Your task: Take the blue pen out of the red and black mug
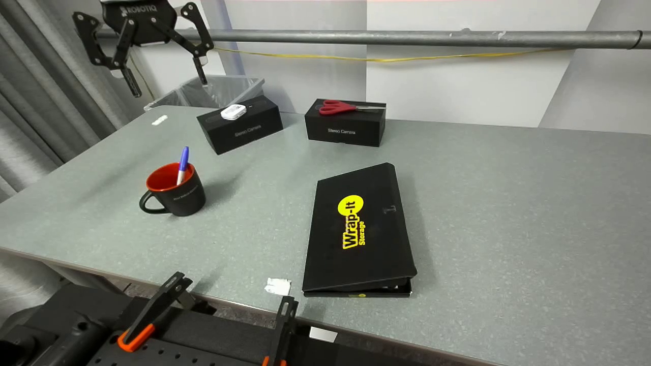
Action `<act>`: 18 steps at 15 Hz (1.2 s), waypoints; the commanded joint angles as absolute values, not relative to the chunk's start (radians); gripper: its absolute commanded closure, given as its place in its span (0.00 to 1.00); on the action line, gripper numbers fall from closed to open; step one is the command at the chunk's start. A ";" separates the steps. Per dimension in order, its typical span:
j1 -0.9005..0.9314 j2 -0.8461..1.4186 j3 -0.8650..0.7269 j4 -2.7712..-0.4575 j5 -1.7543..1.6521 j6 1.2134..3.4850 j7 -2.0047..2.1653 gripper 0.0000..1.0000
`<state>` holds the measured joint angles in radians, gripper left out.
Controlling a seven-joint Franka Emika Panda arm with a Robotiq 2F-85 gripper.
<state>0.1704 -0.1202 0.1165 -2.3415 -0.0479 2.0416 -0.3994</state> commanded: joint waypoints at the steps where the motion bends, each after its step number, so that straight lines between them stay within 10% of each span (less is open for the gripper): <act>1: 0.172 -0.067 0.126 -2.321 -0.054 2.049 -0.402 0.00; 18: 0.116 0.313 0.210 -2.129 0.078 2.123 -0.710 0.00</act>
